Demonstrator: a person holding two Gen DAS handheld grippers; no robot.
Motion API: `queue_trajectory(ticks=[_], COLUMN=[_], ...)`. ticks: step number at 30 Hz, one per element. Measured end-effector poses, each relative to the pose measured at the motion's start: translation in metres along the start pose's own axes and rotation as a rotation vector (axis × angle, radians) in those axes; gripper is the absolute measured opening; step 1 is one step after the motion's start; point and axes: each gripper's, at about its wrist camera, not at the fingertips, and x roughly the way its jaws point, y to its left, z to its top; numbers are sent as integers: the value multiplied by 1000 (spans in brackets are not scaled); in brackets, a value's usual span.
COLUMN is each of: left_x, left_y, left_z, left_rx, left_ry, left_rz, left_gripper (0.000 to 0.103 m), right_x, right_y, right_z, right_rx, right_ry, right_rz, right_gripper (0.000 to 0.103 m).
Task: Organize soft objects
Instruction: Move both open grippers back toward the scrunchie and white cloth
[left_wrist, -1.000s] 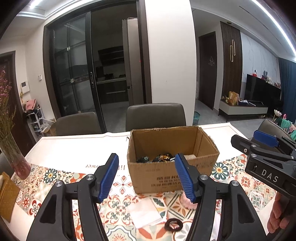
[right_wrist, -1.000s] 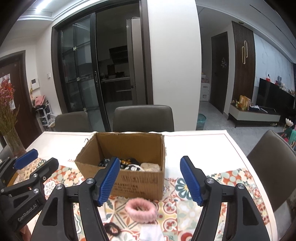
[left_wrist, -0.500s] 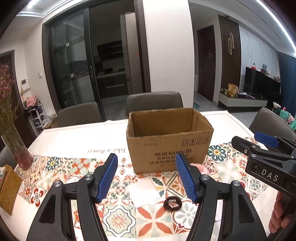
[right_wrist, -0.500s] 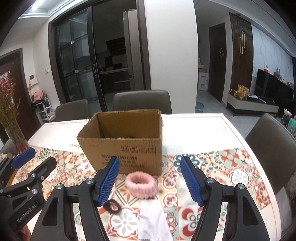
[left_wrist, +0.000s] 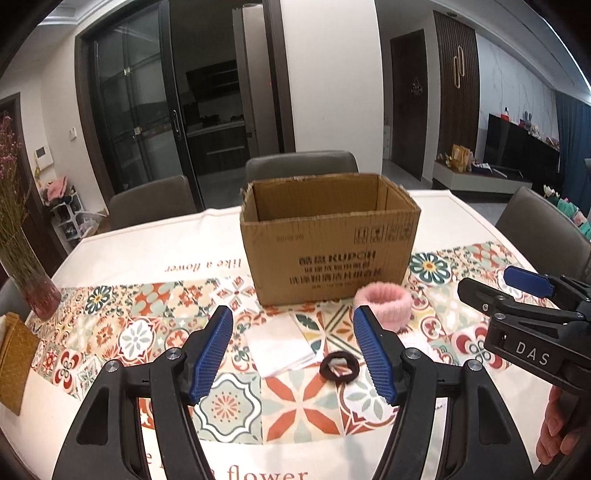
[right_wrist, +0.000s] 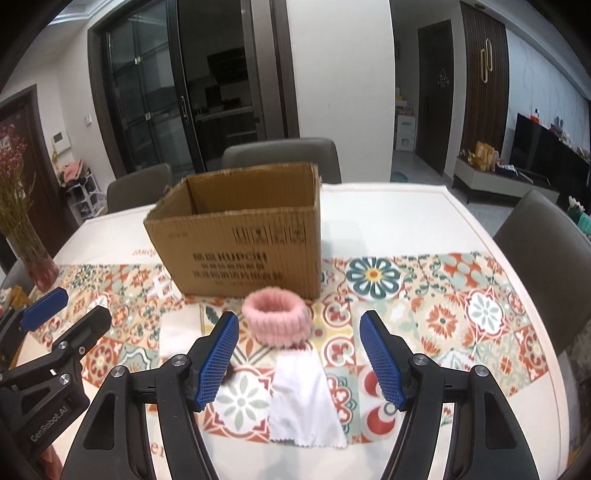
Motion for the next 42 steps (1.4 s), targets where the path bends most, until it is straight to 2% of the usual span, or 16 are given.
queue_trajectory(ticks=[28,42], left_x=[56,90], left_y=[-21,-30], left_z=[-62,-74], left_rx=[27,45], left_ry=[190,209], left_rz=[-60,-88], left_gripper=[68,68], right_x=[62,83], right_y=[-15,-18], right_z=[-70,-85], right_rx=[14,17], right_ry=[226,263], right_rz=[-6,-9], right_gripper=[69,69])
